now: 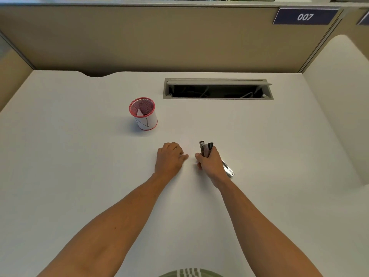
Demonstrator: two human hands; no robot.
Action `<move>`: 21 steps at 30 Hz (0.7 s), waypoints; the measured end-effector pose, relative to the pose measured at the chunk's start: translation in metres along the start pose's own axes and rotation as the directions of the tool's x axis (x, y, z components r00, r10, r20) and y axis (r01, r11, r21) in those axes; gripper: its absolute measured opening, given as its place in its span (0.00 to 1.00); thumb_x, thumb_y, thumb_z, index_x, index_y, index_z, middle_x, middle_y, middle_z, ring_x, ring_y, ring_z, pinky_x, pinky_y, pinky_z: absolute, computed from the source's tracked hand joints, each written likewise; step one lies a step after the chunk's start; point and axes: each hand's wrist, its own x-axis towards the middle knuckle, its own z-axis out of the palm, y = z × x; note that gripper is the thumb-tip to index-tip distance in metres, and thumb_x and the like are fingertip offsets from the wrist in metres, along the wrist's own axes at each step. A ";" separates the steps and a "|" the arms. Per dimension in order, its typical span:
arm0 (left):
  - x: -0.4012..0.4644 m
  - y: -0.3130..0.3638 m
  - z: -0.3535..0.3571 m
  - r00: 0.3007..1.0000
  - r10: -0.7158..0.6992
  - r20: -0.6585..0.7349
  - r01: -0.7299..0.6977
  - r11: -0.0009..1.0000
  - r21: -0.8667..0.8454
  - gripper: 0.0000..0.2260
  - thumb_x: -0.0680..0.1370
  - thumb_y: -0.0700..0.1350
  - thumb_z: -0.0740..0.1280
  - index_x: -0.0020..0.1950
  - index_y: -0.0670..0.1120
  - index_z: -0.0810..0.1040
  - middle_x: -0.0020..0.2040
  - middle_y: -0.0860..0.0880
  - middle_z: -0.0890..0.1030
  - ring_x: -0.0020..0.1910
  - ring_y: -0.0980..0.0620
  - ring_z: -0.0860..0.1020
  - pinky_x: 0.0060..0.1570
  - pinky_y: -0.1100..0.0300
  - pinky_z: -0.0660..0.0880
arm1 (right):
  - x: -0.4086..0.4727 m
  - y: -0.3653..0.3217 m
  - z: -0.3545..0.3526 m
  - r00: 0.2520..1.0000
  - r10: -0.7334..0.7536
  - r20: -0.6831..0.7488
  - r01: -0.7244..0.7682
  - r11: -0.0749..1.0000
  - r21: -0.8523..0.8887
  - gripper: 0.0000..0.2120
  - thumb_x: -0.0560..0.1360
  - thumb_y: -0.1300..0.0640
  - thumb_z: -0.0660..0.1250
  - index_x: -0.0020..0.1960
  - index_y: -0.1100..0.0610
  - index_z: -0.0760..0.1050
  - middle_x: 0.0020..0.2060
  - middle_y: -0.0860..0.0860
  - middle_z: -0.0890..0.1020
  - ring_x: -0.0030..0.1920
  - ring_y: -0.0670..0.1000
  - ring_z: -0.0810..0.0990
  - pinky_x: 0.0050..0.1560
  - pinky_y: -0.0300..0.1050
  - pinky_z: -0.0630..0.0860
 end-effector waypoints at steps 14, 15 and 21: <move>0.054 -0.005 -0.018 0.883 -0.072 0.465 0.088 0.996 -0.014 0.39 0.72 0.56 0.71 0.77 0.49 0.55 0.76 0.49 0.54 0.70 0.44 0.66 0.64 0.47 0.70 | 0.007 0.006 0.016 0.994 -0.110 0.020 0.110 0.923 -0.368 0.13 0.74 0.58 0.69 0.54 0.60 0.70 0.43 0.51 0.76 0.41 0.52 0.74 0.33 0.39 0.66; 0.055 -0.006 -0.018 0.879 -0.065 0.472 0.080 0.997 -0.012 0.38 0.72 0.56 0.72 0.76 0.49 0.57 0.76 0.49 0.55 0.68 0.44 0.68 0.64 0.47 0.70 | 0.008 0.006 0.018 0.993 -0.114 0.022 0.113 0.911 -0.396 0.14 0.73 0.58 0.70 0.55 0.61 0.70 0.44 0.52 0.77 0.42 0.53 0.74 0.34 0.41 0.66; 0.051 -0.010 -0.016 0.920 -0.054 0.388 0.094 0.992 -0.085 0.33 0.67 0.54 0.76 0.68 0.49 0.69 0.70 0.48 0.63 0.61 0.44 0.72 0.59 0.50 0.72 | 0.014 0.009 0.027 0.997 -0.078 -0.030 0.050 0.846 -0.531 0.17 0.71 0.54 0.72 0.54 0.61 0.71 0.49 0.57 0.80 0.49 0.59 0.79 0.41 0.46 0.70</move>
